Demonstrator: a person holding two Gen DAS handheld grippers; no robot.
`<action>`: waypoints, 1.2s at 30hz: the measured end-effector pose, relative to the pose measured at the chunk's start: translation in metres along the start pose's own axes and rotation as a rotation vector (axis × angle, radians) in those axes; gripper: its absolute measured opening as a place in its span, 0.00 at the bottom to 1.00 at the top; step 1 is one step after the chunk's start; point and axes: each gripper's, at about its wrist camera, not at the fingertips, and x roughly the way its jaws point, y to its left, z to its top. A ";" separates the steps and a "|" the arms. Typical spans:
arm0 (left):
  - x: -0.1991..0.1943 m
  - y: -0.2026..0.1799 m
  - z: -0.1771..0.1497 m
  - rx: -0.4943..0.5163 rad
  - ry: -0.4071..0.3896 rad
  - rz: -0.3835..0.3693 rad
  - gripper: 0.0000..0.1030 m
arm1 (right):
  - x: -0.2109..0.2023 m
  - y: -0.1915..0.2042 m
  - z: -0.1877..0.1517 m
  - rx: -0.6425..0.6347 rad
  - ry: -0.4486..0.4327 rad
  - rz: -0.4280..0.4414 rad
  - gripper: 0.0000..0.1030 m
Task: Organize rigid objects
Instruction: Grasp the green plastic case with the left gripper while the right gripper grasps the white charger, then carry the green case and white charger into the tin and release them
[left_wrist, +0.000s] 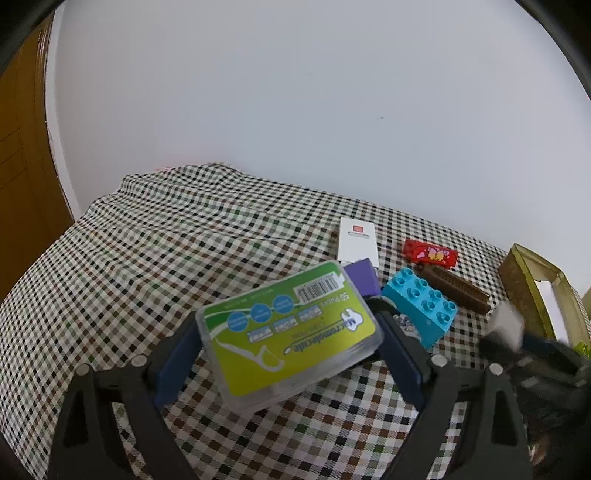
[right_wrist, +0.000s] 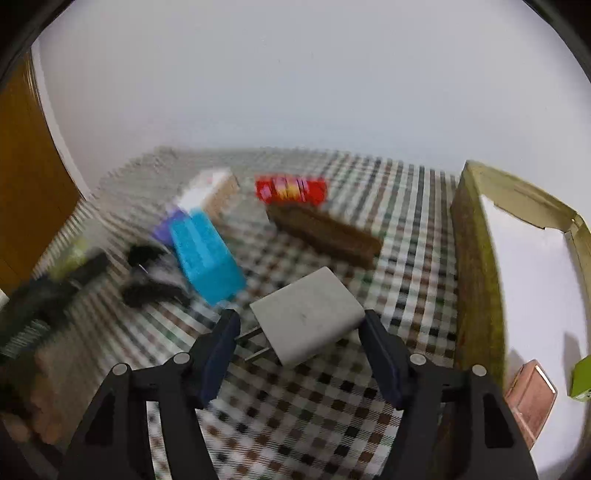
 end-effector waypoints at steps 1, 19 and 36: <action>0.000 -0.001 0.000 0.004 -0.008 -0.008 0.89 | -0.010 -0.001 0.004 0.001 -0.044 0.007 0.67; -0.036 -0.107 0.012 0.227 -0.189 -0.271 0.89 | -0.097 -0.103 0.018 0.146 -0.290 -0.300 0.67; -0.022 -0.238 0.002 0.400 -0.073 -0.451 0.89 | -0.085 -0.197 0.003 0.453 -0.160 -0.277 0.67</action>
